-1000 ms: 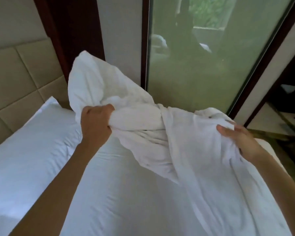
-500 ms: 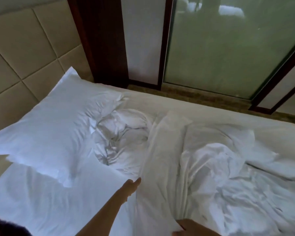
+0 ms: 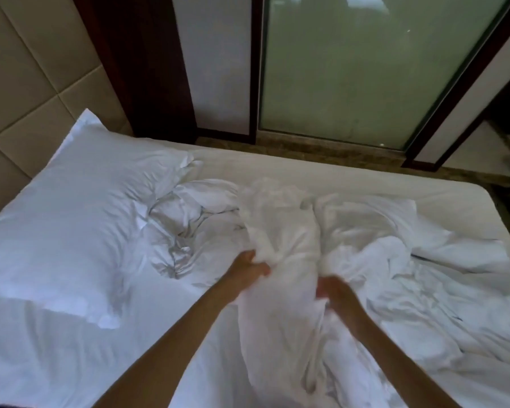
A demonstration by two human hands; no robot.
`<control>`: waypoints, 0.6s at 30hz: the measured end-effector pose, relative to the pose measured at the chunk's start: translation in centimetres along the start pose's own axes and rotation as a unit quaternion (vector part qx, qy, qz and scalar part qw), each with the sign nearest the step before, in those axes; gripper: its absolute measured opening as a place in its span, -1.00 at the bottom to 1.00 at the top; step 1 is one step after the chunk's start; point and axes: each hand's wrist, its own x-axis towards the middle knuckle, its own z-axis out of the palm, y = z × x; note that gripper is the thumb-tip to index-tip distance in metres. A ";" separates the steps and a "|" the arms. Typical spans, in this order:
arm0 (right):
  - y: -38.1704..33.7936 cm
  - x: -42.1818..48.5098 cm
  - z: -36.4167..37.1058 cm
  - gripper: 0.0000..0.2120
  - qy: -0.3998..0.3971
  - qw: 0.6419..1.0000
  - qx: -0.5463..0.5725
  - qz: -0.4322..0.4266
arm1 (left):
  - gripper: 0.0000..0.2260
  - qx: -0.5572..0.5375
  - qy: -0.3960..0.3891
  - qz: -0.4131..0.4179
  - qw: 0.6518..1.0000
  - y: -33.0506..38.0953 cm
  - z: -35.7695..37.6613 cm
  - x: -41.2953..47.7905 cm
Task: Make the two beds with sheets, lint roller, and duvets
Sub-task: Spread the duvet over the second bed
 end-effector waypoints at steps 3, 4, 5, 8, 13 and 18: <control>-6.1 2.5 3.5 -0.02 0.045 0.998 -0.038 -0.008 | -0.88 0.069 -0.183 0.020 0.980 -3.0 2.0 -5.9; -5.9 2.6 4.9 0.05 0.035 0.986 -0.166 0.009 | -0.90 0.121 -0.204 -0.018 0.971 -5.3 2.9 -7.2; -5.2 2.2 6.2 0.04 0.027 0.953 -0.302 0.022 | -0.93 0.151 -0.158 -0.040 0.975 -6.6 3.2 -7.8; 0.8 1.0 8.0 -0.46 -0.023 0.825 -0.563 -0.043 | -0.41 0.171 0.022 0.026 0.985 -13.2 8.0 -6.7; 8.0 -2.1 4.0 -0.65 -0.175 0.868 -0.464 -0.028 | -0.92 0.101 -0.170 -0.139 0.970 -13.1 1.7 -10.3; 6.7 -9.6 0.3 -0.64 -0.281 0.908 -0.307 -0.050 | -0.51 0.260 0.051 -0.119 0.957 -12.9 0.6 -4.2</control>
